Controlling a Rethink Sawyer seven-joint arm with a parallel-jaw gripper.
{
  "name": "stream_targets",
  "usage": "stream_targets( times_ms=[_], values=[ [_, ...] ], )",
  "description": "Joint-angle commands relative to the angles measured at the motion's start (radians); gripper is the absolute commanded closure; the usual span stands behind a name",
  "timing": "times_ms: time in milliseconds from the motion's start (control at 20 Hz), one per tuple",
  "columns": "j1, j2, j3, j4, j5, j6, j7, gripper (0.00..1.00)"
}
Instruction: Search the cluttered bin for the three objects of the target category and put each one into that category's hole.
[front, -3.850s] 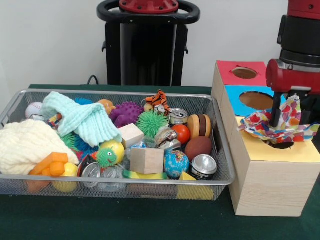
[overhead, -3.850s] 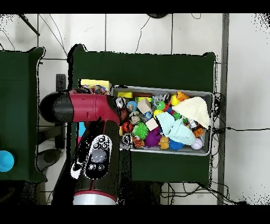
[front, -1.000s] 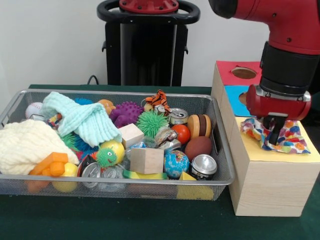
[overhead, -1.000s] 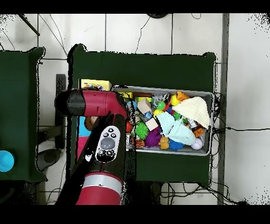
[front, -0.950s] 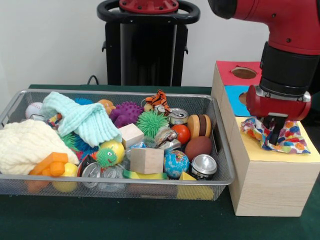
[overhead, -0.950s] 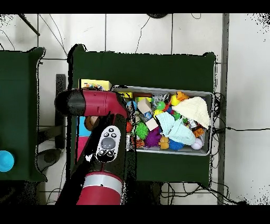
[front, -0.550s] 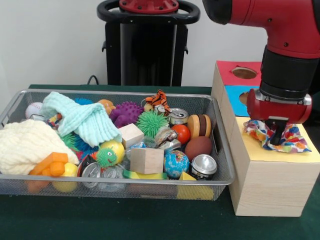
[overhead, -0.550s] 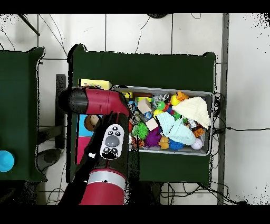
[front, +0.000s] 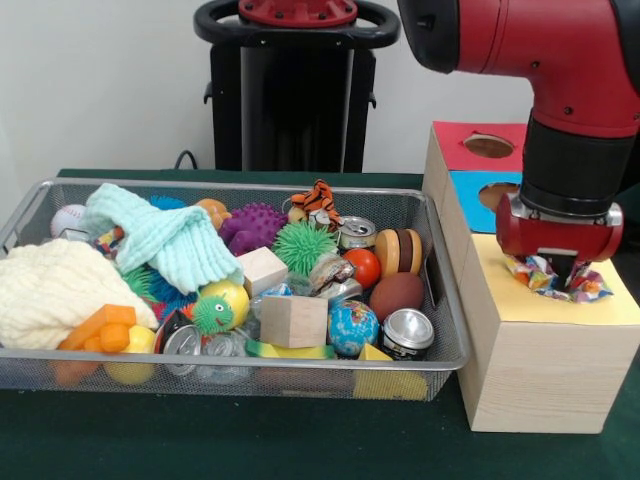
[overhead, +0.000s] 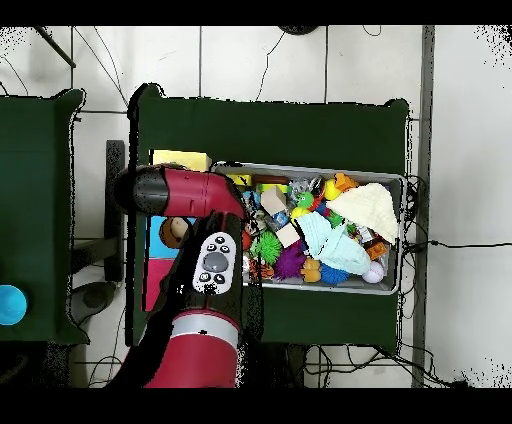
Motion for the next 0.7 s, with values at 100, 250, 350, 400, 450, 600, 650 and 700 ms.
stream_targets(
  times_ms=[100,250,350,400,450,600,650,700],
  values=[
    [-0.024,0.148,0.105,0.078,0.025,-0.096,0.214,1.0],
    [-0.016,0.156,0.09,0.067,0.024,-0.088,0.217,1.0],
    [-0.014,0.153,0.084,0.07,0.026,-0.084,0.217,1.0],
    [-0.014,0.155,0.083,0.068,0.028,-0.081,0.217,1.0],
    [-0.012,0.156,0.08,0.067,0.029,-0.082,0.219,1.0],
    [-0.008,0.158,0.067,0.051,0.033,-0.06,0.223,1.0],
    [-0.006,0.157,0.063,0.05,0.033,-0.058,0.225,1.0],
    [-0.003,0.158,0.059,0.047,0.034,-0.052,0.228,1.0]
  ],
)
